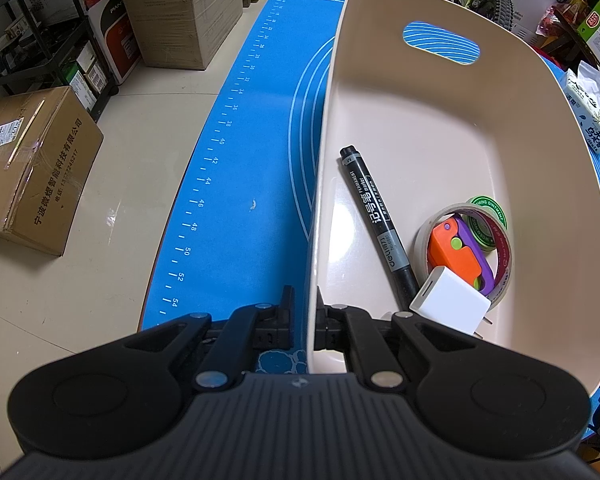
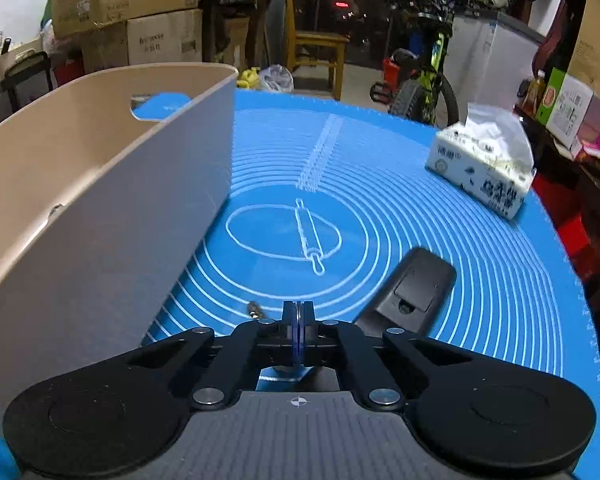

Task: Organize rigid objects
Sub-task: 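Carry the keys into the bin and release them onto the tape roll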

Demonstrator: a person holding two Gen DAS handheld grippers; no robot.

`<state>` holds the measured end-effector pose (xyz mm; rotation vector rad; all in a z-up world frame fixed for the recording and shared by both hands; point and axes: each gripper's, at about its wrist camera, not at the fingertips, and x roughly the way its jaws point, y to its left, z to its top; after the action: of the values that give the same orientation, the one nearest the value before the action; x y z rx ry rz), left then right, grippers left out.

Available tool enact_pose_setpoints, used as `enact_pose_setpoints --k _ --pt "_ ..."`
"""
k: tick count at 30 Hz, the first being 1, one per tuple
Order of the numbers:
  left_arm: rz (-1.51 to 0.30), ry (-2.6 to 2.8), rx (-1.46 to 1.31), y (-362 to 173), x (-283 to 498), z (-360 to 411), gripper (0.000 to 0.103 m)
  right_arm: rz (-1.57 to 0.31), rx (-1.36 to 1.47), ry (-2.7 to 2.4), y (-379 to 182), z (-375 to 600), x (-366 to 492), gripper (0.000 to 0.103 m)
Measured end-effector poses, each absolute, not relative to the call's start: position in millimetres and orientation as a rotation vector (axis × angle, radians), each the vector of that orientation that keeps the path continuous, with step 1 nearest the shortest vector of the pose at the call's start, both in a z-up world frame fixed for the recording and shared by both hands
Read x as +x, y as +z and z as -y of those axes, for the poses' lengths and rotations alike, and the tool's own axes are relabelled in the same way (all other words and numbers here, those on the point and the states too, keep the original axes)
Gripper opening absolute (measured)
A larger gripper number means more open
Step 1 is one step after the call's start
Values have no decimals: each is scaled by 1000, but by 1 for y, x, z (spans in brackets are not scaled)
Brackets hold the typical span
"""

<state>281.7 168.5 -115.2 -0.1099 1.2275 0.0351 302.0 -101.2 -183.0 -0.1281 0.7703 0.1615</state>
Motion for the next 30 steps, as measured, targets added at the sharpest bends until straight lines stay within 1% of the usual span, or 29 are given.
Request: enact_pose_setpoints --k 8,16,22,26,30 --pt "-1227 35 -110 -115 282 -168 10 -686 -84 167 -148 105 299 13" --pt "-1227 35 -110 -115 282 -168 10 -539 -48 196 -89 105 294 13" --pt "-1227 36 -110 -115 281 -168 10 -457 -36 273 -48 85 295 13" --pt "-1227 35 -110 -116 281 -168 9 -440 -39 350 -35 62 298 13" --pt "-1227 36 -109 -116 281 -168 9 -462 -36 415 -37 38 302 13"
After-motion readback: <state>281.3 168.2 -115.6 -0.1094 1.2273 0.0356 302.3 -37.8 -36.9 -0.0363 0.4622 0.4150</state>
